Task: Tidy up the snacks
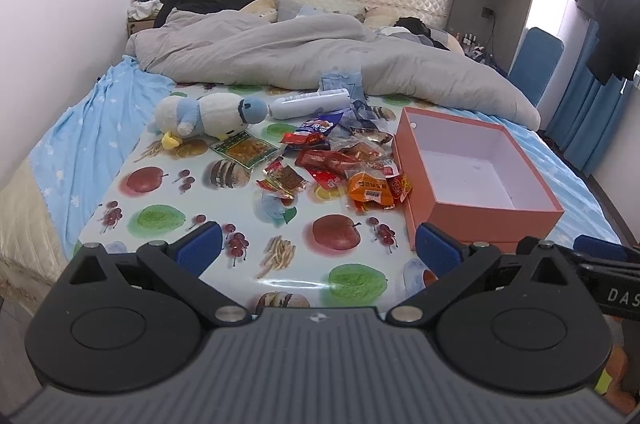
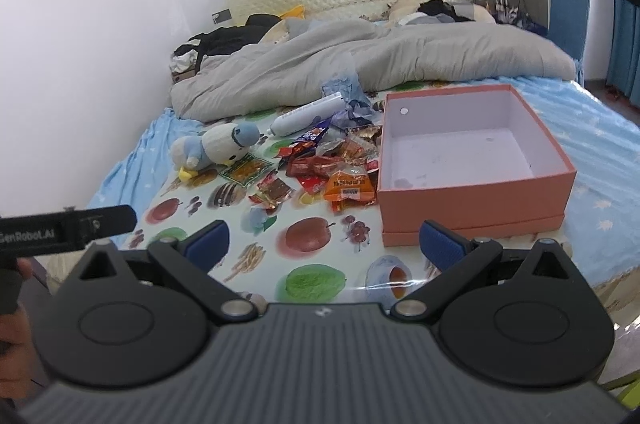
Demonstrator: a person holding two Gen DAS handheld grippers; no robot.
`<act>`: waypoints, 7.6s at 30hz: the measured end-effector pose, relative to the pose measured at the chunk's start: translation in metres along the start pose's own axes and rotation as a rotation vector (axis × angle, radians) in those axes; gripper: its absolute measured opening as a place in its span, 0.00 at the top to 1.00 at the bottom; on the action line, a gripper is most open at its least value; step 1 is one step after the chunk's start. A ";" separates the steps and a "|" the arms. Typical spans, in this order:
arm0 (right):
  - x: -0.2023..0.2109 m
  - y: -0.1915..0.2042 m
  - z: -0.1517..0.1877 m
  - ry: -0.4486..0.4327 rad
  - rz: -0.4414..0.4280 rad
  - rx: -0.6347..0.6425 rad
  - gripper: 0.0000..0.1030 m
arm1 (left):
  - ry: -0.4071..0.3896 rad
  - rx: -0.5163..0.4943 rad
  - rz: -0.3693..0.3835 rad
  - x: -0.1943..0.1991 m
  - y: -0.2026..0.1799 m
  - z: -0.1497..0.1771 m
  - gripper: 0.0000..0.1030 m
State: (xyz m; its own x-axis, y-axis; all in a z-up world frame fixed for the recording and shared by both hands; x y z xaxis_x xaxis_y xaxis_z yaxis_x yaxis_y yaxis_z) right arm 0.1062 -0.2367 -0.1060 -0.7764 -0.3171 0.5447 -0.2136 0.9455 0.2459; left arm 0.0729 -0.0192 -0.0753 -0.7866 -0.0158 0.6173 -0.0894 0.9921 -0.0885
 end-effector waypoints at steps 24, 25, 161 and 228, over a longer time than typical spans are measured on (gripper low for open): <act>-0.029 -0.010 0.008 0.036 -0.034 -0.059 0.12 | 0.064 -0.044 0.056 -0.057 -0.015 -0.006 0.00; -0.033 -0.010 0.007 0.038 -0.029 -0.054 0.13 | 0.071 -0.042 0.054 -0.064 -0.014 -0.008 0.00; -0.066 -0.051 -0.021 -0.043 0.188 0.076 0.37 | 0.104 -0.076 0.300 -0.133 -0.089 -0.033 0.50; -0.163 -0.232 -0.051 0.035 0.323 -0.167 0.21 | 0.200 -0.237 0.421 -0.322 -0.268 -0.083 0.32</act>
State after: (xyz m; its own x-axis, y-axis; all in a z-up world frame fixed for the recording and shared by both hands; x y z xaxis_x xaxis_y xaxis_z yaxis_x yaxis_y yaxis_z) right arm 0.3128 -0.4079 -0.2112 -0.7667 -0.0096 0.6420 0.1411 0.9729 0.1831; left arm 0.4005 -0.2694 -0.1853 -0.5904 0.3920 0.7055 0.3686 0.9086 -0.1964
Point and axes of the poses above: each gripper's, at about its wrist camera, not at the fingertips, and x roughly against the way its jaws point, y to its left, z to its underside, the point moved 10 cm from there along -x, roughly the way its jaws point, and after that the axes turned 2 degrees about -z, right-handed, at the moved point
